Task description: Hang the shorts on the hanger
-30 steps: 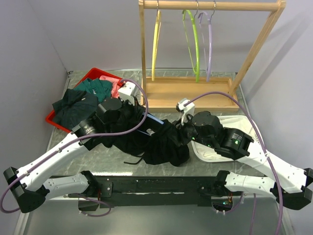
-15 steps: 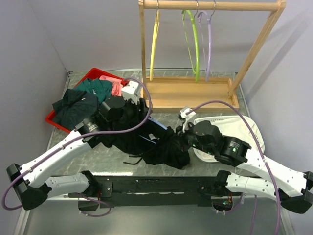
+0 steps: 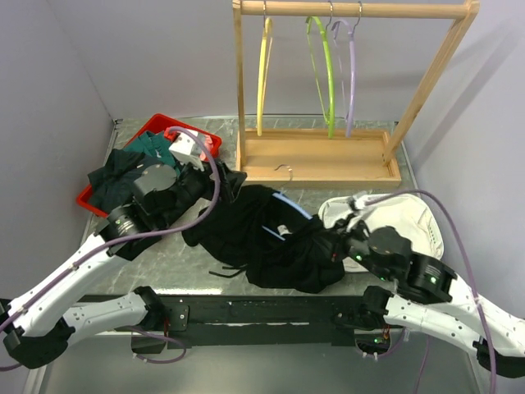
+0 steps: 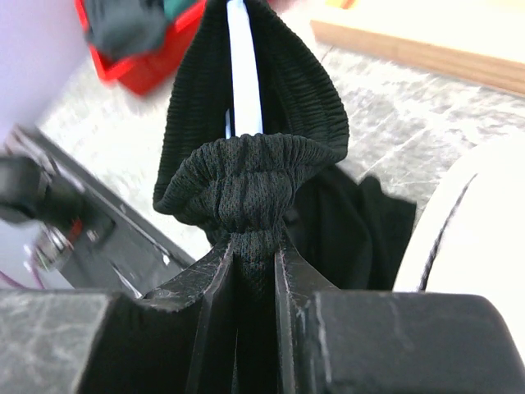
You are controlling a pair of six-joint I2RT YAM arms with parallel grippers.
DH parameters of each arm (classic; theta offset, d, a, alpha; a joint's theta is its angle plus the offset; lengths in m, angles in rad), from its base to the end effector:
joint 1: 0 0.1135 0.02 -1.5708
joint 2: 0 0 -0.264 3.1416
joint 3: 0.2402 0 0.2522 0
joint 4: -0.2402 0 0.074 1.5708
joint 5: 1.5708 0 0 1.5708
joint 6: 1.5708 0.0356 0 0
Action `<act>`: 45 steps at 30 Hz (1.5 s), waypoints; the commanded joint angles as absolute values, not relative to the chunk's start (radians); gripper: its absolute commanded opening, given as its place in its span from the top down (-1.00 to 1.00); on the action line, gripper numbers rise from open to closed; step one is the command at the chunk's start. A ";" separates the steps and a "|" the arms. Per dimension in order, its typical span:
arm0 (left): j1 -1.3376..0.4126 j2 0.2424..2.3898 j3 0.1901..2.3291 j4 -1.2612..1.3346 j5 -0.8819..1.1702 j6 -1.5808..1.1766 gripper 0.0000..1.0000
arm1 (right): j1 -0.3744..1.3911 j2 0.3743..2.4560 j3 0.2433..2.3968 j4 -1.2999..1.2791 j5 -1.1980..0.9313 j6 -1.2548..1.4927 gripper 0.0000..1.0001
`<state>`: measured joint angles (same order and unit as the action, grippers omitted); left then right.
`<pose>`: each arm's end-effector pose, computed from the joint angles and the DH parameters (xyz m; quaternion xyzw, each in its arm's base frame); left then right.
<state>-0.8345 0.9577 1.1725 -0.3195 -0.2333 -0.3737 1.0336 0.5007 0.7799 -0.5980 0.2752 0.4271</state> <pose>0.1422 -0.1446 0.4289 0.0927 0.7364 -0.3063 0.5961 0.0647 0.0897 0.3315 -0.1630 0.7901 0.3044 0.5065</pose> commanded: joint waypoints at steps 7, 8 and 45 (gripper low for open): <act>-0.834 0.900 1.158 -0.281 -0.285 -0.413 -0.49 | 1.031 0.308 0.744 -0.595 0.626 0.644 1.00; -0.834 0.899 1.158 -0.279 -0.287 -0.417 -0.49 | 1.031 0.304 0.741 -0.595 0.702 0.659 1.00; -0.834 0.922 1.330 -0.531 -0.259 -0.304 -0.52 | -0.229 1.017 1.330 -0.314 -0.288 0.407 1.00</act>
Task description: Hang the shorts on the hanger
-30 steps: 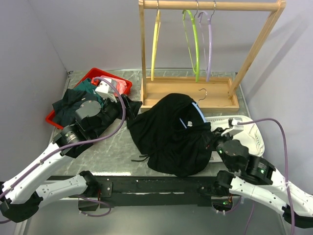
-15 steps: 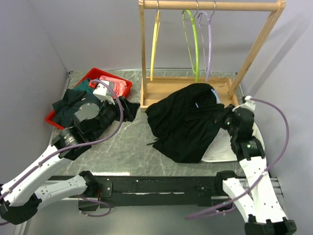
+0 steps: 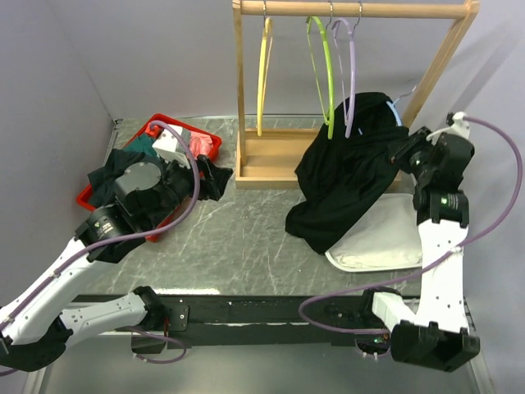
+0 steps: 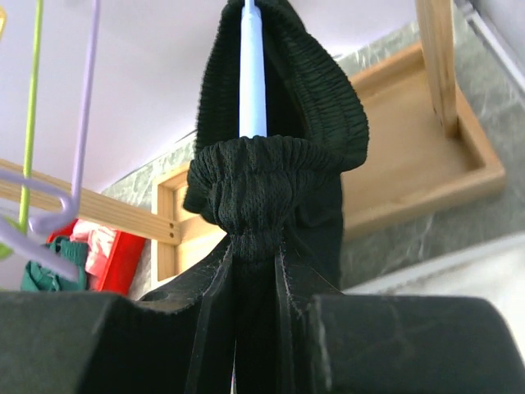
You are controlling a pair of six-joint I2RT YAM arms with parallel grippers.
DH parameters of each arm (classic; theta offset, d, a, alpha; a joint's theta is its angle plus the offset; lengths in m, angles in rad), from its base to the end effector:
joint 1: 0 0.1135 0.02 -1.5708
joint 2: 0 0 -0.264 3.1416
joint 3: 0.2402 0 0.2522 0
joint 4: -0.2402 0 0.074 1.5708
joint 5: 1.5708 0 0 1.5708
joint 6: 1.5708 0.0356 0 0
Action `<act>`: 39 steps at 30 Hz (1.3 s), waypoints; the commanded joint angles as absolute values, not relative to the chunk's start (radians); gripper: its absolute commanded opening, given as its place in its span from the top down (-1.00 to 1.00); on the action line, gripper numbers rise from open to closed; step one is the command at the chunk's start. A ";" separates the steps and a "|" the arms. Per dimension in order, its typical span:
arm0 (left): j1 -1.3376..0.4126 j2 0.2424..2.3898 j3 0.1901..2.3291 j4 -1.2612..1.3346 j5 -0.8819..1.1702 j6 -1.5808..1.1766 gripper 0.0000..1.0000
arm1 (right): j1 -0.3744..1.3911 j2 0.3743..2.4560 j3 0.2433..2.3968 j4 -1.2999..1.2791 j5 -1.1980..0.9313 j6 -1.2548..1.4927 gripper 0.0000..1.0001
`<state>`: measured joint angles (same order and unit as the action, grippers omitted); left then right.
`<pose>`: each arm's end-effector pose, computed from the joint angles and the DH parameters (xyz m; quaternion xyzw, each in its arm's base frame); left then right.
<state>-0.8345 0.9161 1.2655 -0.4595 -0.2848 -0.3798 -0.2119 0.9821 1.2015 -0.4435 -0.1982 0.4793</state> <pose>0.1259 -0.1240 0.4513 0.0740 0.7398 -0.2899 0.6027 0.2025 -0.0364 0.4207 0.2055 0.7528 0.1594 0.6047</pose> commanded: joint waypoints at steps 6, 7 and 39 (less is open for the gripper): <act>-0.833 0.908 1.247 -0.505 -0.307 -0.253 -0.54 | -0.227 1.098 1.521 -0.422 -0.266 0.273 1.00; -0.833 0.907 1.223 -0.496 -0.317 -0.253 -0.55 | -0.227 1.103 1.560 -0.429 -0.244 0.244 1.00; -0.834 0.928 1.190 -0.440 -0.325 -0.209 -0.61 | -0.227 1.218 1.870 -0.451 -0.140 0.097 1.00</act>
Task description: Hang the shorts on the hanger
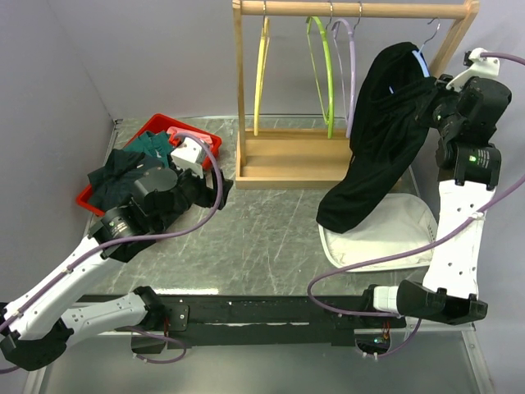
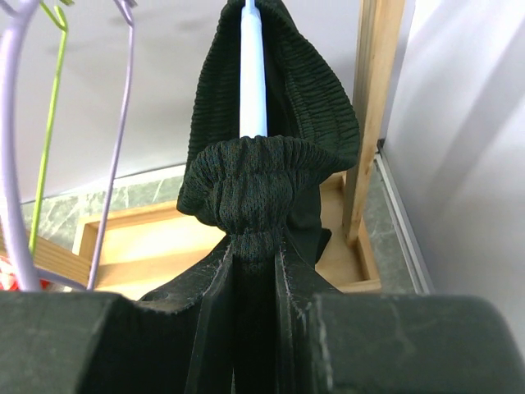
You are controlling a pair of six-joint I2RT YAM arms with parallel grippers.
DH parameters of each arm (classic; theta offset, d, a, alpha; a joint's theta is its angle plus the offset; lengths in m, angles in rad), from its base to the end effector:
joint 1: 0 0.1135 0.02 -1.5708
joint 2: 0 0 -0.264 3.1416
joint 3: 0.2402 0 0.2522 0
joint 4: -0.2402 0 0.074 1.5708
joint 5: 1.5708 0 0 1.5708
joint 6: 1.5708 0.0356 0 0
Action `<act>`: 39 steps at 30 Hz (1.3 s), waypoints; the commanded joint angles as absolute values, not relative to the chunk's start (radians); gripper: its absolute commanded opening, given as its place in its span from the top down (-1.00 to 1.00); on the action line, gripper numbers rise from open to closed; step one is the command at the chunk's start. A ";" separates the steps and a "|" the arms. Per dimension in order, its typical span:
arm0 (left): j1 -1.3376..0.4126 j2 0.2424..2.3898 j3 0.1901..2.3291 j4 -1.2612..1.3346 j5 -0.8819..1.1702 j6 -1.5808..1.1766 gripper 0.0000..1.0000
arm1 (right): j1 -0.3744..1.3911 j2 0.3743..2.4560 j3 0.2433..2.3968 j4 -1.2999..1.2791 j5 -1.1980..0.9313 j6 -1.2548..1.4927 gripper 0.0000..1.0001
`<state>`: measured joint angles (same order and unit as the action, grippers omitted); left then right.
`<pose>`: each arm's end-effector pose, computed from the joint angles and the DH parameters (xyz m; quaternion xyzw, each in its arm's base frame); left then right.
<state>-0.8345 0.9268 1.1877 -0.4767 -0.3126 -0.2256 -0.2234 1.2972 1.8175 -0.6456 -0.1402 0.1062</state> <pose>0.1344 -0.1320 0.4227 0.1376 0.7635 -0.2084 0.5956 0.2349 -0.0483 0.5279 0.0770 0.7456 0.0138 0.6618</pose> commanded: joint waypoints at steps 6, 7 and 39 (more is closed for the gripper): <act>-0.833 0.933 1.195 -0.442 -0.316 -0.207 -0.61 | -0.229 1.210 1.877 -0.407 -0.144 0.089 1.00; -0.833 0.934 1.196 -0.445 -0.316 -0.207 -0.61 | -0.227 1.216 1.887 -0.408 -0.144 0.090 1.00; -0.834 0.919 1.236 -0.482 -0.310 -0.221 -0.62 | -0.227 1.424 2.008 -0.391 -0.179 0.037 1.00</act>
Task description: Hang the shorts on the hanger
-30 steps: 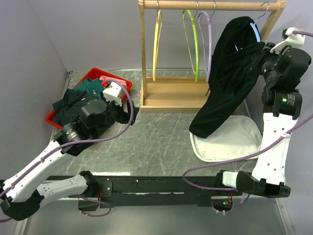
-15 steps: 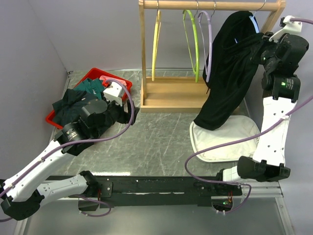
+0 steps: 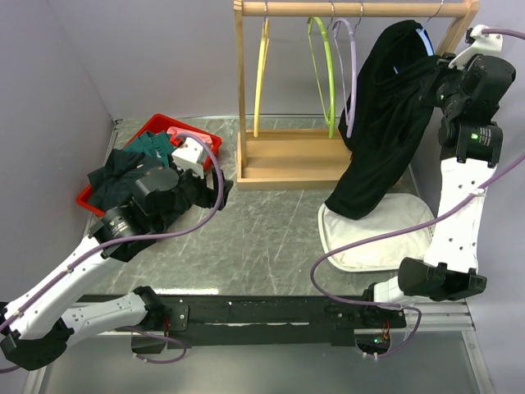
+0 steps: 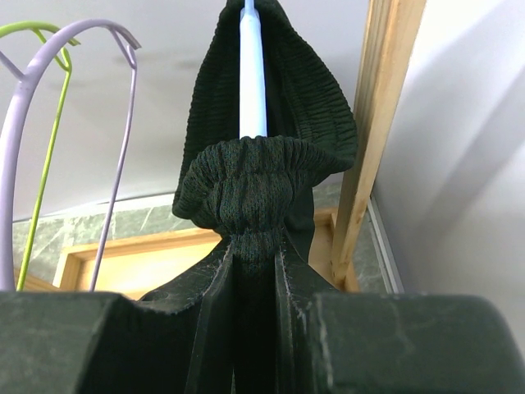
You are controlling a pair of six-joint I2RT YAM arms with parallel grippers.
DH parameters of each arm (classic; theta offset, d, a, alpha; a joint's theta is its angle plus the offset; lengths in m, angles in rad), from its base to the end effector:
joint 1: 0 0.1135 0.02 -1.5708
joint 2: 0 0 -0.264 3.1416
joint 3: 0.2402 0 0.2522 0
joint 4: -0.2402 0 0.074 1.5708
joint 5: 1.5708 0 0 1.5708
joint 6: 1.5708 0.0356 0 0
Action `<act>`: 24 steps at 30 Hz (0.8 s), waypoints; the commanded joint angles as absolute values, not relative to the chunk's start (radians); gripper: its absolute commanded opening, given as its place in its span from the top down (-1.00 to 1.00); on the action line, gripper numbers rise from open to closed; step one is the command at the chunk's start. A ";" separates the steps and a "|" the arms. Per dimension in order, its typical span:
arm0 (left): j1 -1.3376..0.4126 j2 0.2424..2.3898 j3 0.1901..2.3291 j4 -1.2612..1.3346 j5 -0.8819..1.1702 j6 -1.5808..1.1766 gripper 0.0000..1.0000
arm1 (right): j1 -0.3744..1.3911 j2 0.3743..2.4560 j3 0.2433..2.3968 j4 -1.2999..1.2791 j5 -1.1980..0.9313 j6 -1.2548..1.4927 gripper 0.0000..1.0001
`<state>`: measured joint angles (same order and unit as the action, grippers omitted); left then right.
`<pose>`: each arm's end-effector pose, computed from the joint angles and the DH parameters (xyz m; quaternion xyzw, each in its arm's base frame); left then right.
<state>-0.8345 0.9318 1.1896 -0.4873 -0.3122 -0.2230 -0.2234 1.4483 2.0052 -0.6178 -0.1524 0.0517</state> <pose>0.1351 -0.1328 0.4213 0.1408 0.7671 -0.2045 0.5915 0.2674 -0.0552 0.5493 0.0479 0.7265 -0.0033 0.6855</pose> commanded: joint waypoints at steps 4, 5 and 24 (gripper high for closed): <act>-0.833 0.917 1.236 -0.483 -0.310 -0.222 -0.62 | -0.229 1.399 1.947 -0.354 -0.183 0.055 1.00; -0.833 0.917 1.236 -0.483 -0.311 -0.222 -0.63 | -0.229 1.393 1.931 -0.348 -0.187 0.058 1.00; -0.816 0.994 1.207 -0.489 -0.335 -0.366 -0.93 | -0.219 1.118 1.751 -0.581 -0.239 0.373 -1.00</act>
<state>-0.8295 0.9470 1.1934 -0.4965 -0.3317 -0.2878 -0.2234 1.2255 1.8553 -0.5648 -0.1696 0.2642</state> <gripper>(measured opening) 0.967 0.996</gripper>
